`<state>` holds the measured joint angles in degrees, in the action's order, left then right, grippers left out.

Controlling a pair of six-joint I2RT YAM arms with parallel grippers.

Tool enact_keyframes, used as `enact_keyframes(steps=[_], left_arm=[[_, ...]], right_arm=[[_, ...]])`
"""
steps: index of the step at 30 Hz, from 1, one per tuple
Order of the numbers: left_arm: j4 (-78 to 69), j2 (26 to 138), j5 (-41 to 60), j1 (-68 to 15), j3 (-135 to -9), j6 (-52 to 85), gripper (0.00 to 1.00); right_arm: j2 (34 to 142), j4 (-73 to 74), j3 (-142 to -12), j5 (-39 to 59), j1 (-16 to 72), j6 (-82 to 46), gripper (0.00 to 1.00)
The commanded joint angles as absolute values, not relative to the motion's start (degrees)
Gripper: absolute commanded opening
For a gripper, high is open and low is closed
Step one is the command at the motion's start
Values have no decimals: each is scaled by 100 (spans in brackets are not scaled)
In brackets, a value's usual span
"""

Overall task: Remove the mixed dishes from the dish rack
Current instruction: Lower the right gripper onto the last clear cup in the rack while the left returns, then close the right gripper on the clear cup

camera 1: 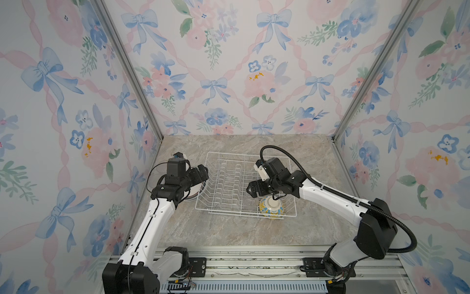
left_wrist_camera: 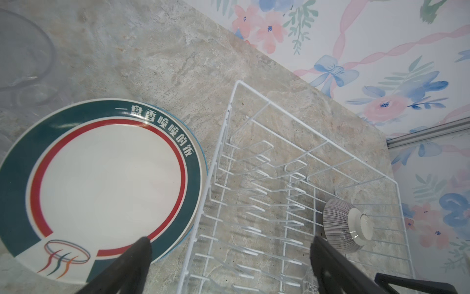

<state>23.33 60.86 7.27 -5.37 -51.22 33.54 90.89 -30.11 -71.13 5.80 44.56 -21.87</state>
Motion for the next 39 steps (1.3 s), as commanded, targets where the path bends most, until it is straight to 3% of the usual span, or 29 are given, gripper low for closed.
enact_keyframes(steps=[1, 12, 24, 39], left_arm=[[1896, 5995, 903, -629, -4946, 3487, 98], [1077, 6103, 1222, -817, -4403, 3641, 98], [881, 6169, 1242, -839, -4296, 3621, 98], [692, 6361, 1364, -893, -4263, 3700, 98]], right_arm=[[9318, -3761, -7440, 155, 4683, -2022, 97], [9868, -4171, -7938, -117, 4900, -2013, 100], [10270, -4333, -8182, -299, 5036, -1964, 88], [10555, -4246, -8309, -398, 5033, -1960, 87]])
